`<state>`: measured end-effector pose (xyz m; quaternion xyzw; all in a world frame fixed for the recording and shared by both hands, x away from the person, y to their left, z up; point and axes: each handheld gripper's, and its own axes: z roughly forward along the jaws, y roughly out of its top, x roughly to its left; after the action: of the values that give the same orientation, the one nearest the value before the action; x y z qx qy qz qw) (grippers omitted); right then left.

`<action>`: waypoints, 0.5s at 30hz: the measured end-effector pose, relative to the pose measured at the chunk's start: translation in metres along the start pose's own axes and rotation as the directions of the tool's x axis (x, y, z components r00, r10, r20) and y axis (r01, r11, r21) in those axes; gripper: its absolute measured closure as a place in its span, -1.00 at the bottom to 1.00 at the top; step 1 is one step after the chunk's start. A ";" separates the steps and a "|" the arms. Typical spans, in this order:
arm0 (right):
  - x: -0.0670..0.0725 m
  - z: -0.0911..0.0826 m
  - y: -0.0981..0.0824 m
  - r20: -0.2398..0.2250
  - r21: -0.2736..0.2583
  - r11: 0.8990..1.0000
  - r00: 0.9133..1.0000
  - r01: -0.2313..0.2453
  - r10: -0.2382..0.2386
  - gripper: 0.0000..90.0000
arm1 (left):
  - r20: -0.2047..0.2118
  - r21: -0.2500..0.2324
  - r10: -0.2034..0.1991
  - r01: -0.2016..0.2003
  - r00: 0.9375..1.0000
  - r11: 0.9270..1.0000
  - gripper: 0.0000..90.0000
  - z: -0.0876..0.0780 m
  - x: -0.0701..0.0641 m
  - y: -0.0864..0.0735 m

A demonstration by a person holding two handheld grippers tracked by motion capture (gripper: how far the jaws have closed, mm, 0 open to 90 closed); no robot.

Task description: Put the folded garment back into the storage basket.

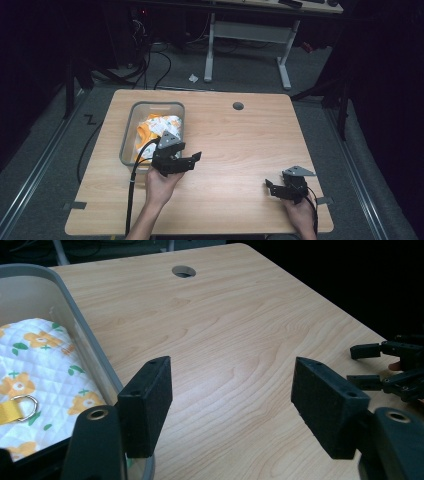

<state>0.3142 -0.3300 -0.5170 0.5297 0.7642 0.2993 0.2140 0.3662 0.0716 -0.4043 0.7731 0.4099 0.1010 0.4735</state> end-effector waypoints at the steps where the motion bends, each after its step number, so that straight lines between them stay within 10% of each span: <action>1: 0.000 0.000 0.000 0.000 0.000 1.000 1.000 0.000 0.000 -0.49 | 0.003 -0.001 0.002 -0.002 1.000 1.000 -0.27 0.000 -0.001 0.000; 15: 0.000 0.000 0.000 0.000 0.000 1.000 1.000 0.000 0.000 -0.50 | 0.027 0.012 0.021 -0.022 0.999 1.000 -0.26 0.009 -0.011 -0.008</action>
<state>0.3142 -0.3301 -0.5170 0.5295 0.7643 0.2993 0.2141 0.3597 0.0594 -0.4128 0.7815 0.3958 0.0933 0.4731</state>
